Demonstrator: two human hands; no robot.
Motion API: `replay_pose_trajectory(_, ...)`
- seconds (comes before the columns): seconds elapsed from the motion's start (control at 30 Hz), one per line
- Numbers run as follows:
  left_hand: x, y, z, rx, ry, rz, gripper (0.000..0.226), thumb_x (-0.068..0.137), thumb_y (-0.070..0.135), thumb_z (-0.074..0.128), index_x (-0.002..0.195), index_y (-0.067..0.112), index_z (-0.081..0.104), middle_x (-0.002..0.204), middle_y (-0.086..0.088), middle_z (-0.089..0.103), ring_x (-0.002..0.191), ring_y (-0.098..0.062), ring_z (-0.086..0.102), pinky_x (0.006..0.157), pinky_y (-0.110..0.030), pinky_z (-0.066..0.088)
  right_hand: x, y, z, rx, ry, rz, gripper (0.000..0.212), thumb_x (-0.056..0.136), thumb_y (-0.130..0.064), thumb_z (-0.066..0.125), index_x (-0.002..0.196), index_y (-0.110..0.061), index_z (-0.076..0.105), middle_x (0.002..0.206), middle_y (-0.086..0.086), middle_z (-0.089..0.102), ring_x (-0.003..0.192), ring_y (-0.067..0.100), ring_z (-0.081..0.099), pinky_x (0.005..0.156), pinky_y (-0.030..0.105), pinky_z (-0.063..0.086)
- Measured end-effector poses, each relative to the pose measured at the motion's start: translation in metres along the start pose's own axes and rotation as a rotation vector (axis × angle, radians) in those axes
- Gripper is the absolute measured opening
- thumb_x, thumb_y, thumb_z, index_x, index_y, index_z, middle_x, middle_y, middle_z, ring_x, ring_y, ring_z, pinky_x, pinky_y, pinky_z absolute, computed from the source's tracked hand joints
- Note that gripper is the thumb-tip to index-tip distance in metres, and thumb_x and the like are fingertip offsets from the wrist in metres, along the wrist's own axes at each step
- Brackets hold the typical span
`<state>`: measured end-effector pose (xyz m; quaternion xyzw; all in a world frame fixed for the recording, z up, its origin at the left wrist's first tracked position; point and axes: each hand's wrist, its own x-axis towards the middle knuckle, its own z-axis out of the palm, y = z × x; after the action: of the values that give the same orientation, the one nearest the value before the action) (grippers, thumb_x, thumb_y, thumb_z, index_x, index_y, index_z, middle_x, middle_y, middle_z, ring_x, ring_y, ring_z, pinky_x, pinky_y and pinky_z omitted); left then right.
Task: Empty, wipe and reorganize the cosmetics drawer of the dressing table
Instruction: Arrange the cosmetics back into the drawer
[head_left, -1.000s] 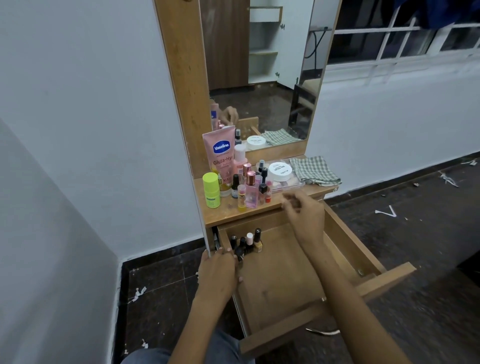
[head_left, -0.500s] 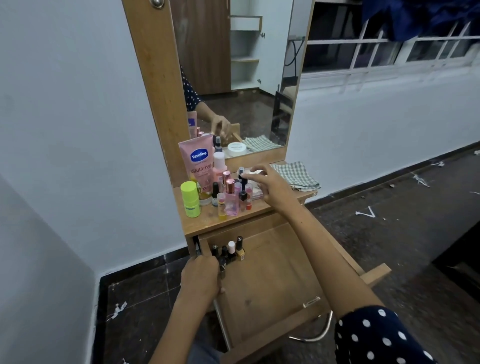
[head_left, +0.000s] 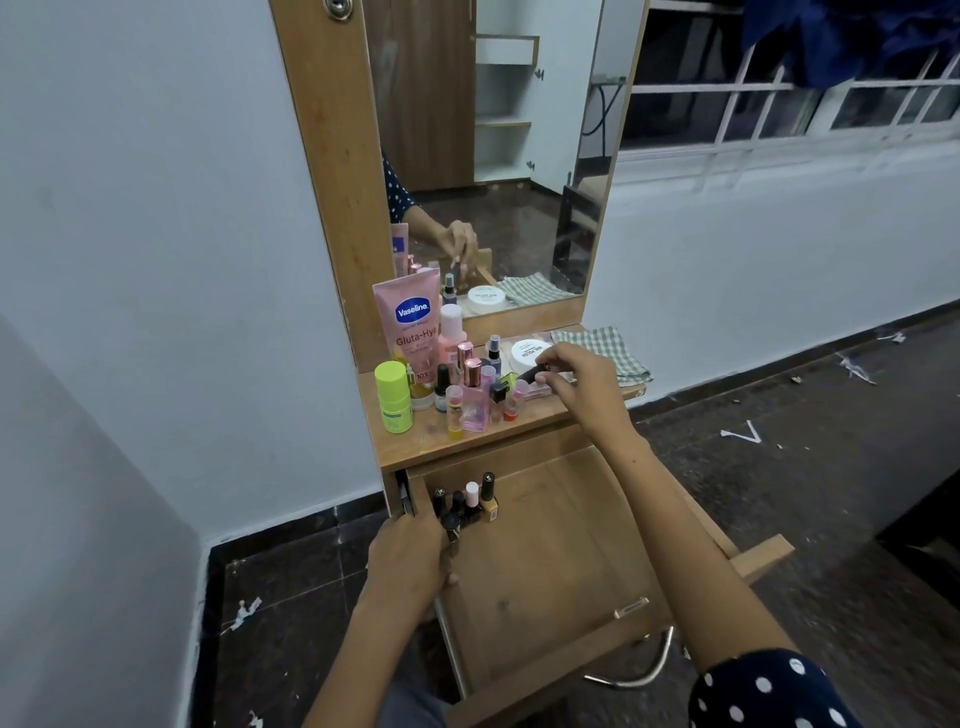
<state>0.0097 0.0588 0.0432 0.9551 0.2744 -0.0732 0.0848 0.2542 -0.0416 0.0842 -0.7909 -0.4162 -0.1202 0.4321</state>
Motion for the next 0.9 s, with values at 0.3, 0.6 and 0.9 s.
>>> replay_pose_trajectory(0.3,-0.006,0.012,-0.003,0.038,0.009,0.033,0.032,0.087,0.029,0.066,0.115,0.014,0.062,0.118,-0.005,0.061,0.11,-0.021,0.056,0.092,-0.029,0.044,-0.009,-0.004,0.009,-0.039,0.069,0.01,0.016,0.077,-0.005,0.074,0.092,-0.007,0.068,0.092,0.005,0.069,0.083,0.008,0.059,0.079,0.024,0.05)
replay_pose_trajectory(0.6,-0.007,0.004,0.0,-0.077,0.016,0.023,0.045,0.083,0.037,0.069,0.121,0.015,0.058,0.122,-0.004,0.06,0.114,-0.019,0.054,0.093,-0.029,0.046,-0.049,-0.028,-0.015,-0.068,0.117,-0.052,0.012,0.081,-0.004,0.07,0.091,-0.008,0.067,0.09,0.001,0.066,0.084,0.01,0.058,0.073,0.022,0.049)
replay_pose_trajectory(0.9,-0.017,0.002,-0.005,-0.089,0.056,0.064,0.038,0.087,0.038,0.064,0.118,0.018,0.062,0.124,-0.001,0.058,0.115,-0.018,0.052,0.092,-0.027,0.043,-0.113,-0.049,0.015,-0.008,-0.275,-0.032,0.015,0.076,-0.001,0.072,0.087,-0.011,0.069,0.085,-0.004,0.065,0.076,0.007,0.06,0.071,0.022,0.052)
